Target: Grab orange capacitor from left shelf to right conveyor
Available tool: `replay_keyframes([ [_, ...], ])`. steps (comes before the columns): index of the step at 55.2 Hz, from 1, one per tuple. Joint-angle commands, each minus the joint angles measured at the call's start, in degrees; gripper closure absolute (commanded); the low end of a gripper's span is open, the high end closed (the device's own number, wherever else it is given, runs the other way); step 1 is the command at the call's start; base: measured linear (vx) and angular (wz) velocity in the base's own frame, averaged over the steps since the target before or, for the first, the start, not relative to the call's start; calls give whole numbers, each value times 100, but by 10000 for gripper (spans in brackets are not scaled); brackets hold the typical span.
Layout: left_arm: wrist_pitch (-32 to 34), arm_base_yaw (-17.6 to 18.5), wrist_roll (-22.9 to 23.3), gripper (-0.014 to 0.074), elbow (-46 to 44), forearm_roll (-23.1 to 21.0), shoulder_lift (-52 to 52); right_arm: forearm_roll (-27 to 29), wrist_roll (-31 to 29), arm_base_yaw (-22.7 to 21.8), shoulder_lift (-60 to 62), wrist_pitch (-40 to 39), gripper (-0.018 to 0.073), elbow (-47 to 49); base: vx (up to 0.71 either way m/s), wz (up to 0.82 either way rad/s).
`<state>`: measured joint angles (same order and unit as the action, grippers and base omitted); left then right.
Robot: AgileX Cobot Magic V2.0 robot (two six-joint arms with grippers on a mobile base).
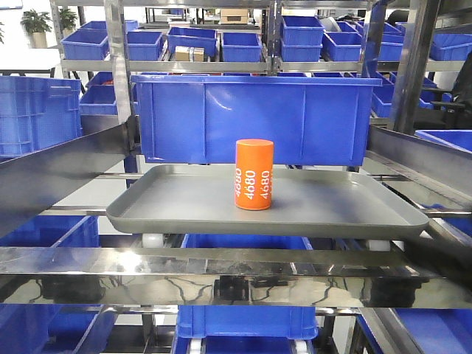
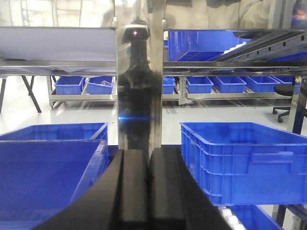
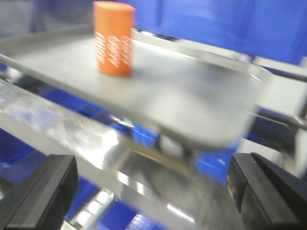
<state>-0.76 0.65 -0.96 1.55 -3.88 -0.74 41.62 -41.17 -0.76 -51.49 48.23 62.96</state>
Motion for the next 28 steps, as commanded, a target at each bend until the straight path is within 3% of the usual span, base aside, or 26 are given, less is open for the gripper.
replay_keyframes([
  [1,469,30,37,602,186,-41,-71,632,-415,11,-404,-152,-110,492,0,0],
  [15,469,30,37,602,186,-41,-71,1093,-716,51,-1333,35,-106,1306,0,0],
  [28,469,30,37,602,186,-41,-71,1098,-811,743,-2121,-309,-101,2010,0,0],
])
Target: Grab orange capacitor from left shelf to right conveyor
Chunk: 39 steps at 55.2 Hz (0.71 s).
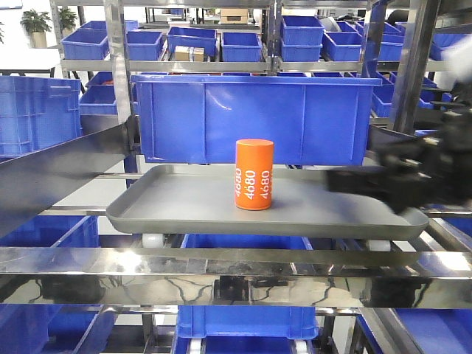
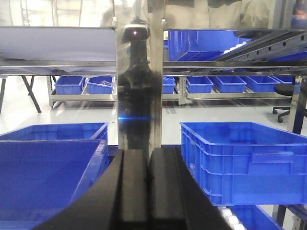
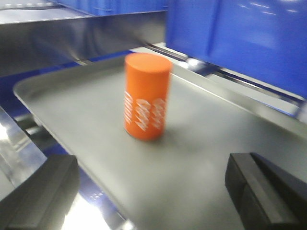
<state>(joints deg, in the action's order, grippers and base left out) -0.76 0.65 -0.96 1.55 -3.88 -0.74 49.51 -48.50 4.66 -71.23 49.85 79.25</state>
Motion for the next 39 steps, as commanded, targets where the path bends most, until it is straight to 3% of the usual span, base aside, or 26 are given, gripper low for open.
replay_keyframes([
  [1,469,30,37,602,186,-41,-71,319,-78,238,-195,-518,-101,419,0,0],
  [12,469,30,37,602,186,-41,-71,653,-67,591,-797,-900,-99,763,0,0],
  [22,469,30,37,602,186,-41,-71,1204,-132,615,-1211,-1154,-97,843,0,0],
  [39,469,30,37,602,186,-41,-71,2184,-841,615,-1747,-1168,-90,843,0,0],
])
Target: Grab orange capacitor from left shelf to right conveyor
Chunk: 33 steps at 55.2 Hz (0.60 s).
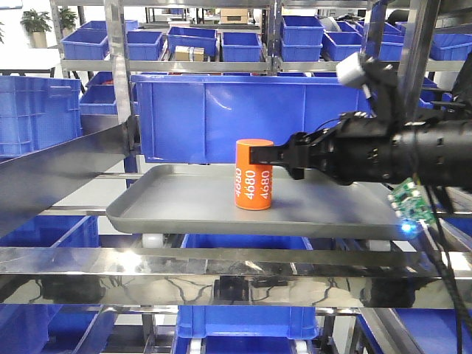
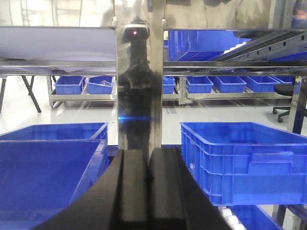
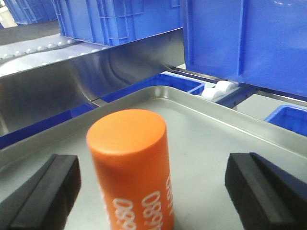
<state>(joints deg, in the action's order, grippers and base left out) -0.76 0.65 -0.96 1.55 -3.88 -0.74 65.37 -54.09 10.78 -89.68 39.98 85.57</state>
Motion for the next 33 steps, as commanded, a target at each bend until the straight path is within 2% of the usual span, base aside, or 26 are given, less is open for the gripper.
replay_keyframes([
  [1,469,30,37,602,186,-41,-71,655,-331,3,78,-158,-90,210,0,0],
  [6,469,30,37,602,186,-41,-71,933,-610,134,-48,-156,-89,210,0,0],
  [12,469,30,37,602,186,-41,-71,998,-880,367,-165,-311,-85,210,0,0],
  [21,469,30,37,602,186,-41,-71,975,-866,519,-234,-668,-62,210,0,0],
  [26,469,30,37,602,186,-41,-71,987,-866,519,-223,-616,-10,210,0,0],
  [33,469,30,37,602,186,-41,-71,998,-866,519,-223,-559,106,210,0,0],
])
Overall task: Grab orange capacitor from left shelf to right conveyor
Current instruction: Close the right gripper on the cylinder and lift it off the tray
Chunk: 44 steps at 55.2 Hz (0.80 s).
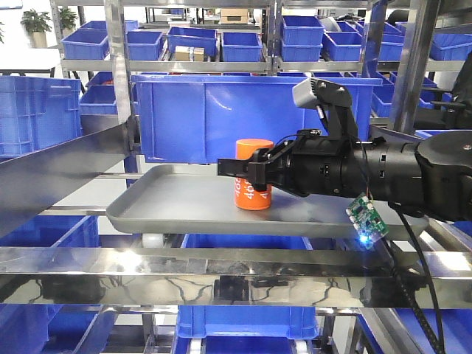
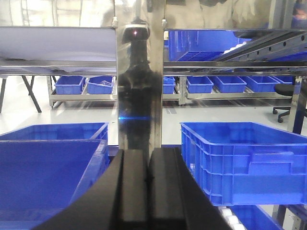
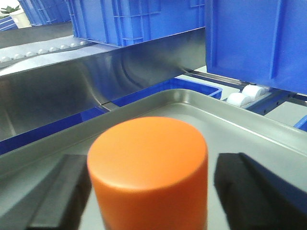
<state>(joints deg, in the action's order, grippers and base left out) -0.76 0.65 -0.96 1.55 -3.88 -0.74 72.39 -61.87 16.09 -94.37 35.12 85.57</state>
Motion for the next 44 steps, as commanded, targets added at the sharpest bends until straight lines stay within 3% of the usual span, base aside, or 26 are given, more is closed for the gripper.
replay_keyframes([
  [1,469,30,37,602,186,-41,-71,296,-88,-12,247,-66,126,210,0,0],
  [10,469,30,37,602,186,-41,-71,296,-88,-12,247,-89,260,210,0,0],
  [25,469,30,37,602,186,-41,-71,296,-72,-12,247,56,371,210,0,0],
  [35,469,30,37,602,186,-41,-71,326,-72,-12,493,-21,317,210,0,0],
  [44,469,30,37,602,186,-41,-71,-289,-40,-12,1110,320,218,210,0,0],
])
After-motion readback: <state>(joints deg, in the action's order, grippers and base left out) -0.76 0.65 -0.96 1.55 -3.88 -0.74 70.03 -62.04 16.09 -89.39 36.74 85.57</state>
